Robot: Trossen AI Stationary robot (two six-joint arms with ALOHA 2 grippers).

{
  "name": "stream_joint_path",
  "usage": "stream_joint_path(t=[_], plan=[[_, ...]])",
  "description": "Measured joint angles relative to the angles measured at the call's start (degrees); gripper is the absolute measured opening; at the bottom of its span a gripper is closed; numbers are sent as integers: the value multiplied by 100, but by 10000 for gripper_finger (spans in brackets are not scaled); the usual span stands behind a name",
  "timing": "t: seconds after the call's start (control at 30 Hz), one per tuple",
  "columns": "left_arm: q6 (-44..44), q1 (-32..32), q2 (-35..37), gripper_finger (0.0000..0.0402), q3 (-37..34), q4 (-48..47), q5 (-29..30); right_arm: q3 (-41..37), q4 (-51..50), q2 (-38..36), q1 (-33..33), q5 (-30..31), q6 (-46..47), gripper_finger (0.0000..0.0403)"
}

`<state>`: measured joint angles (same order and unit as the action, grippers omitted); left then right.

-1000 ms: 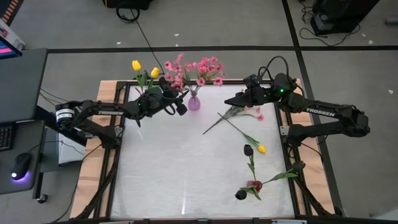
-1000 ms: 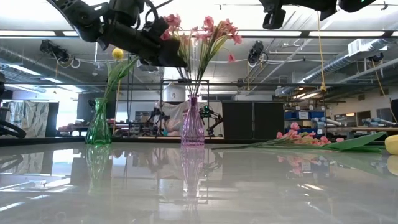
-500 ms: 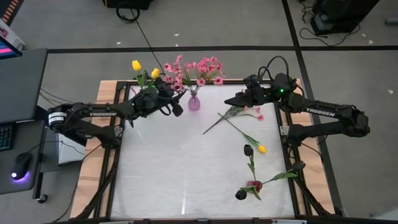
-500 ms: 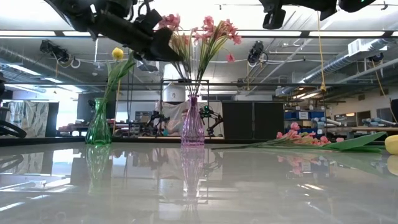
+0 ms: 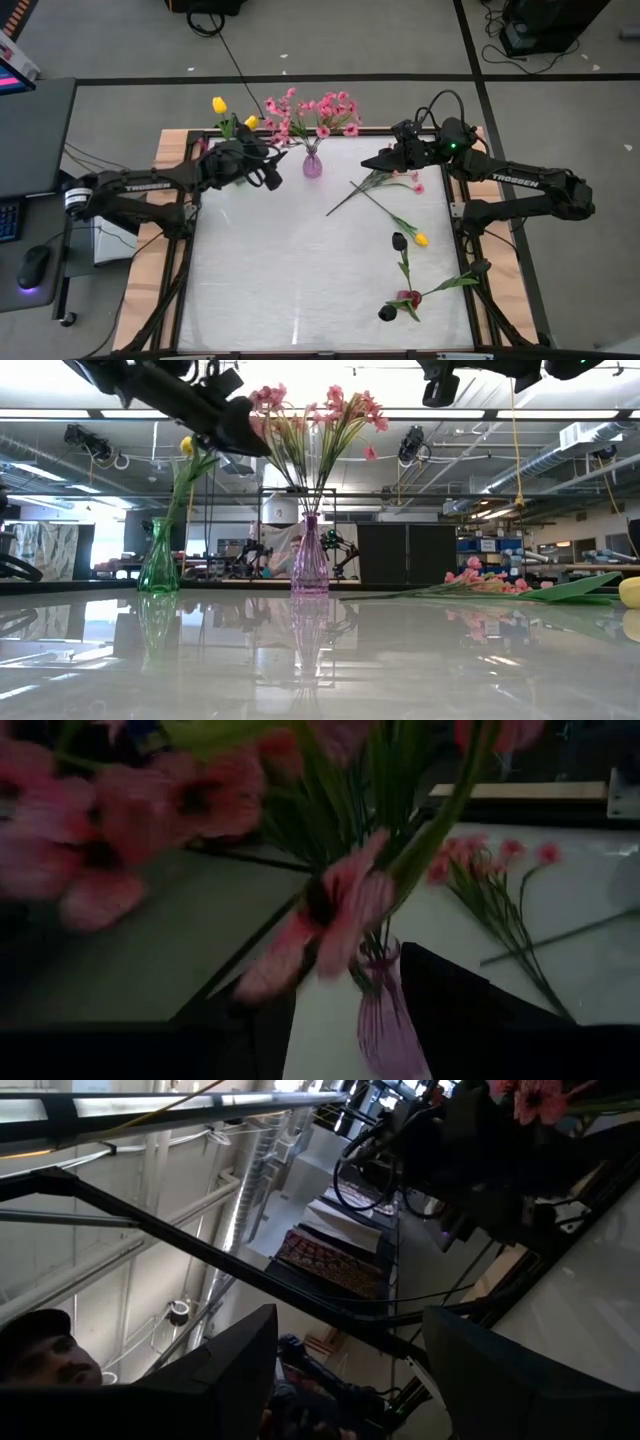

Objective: Sort flowers into vase by color
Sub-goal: Put the yellow flower into the green vase

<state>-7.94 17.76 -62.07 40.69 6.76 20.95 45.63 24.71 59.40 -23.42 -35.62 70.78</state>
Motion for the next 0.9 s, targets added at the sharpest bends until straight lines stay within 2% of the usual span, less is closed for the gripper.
stream_joint_path(t=[0.23,0.63,0.9], plan=[[87,-77,523,185,6,-555,2,0,0,2,0,2,0,258],[1158,-550,1153,185,6,-1649,-105,0,0,2,-1,0,0,258],[2082,-1110,1165,185,6,-1835,-909,0,0,2,-2,1,0,258]])
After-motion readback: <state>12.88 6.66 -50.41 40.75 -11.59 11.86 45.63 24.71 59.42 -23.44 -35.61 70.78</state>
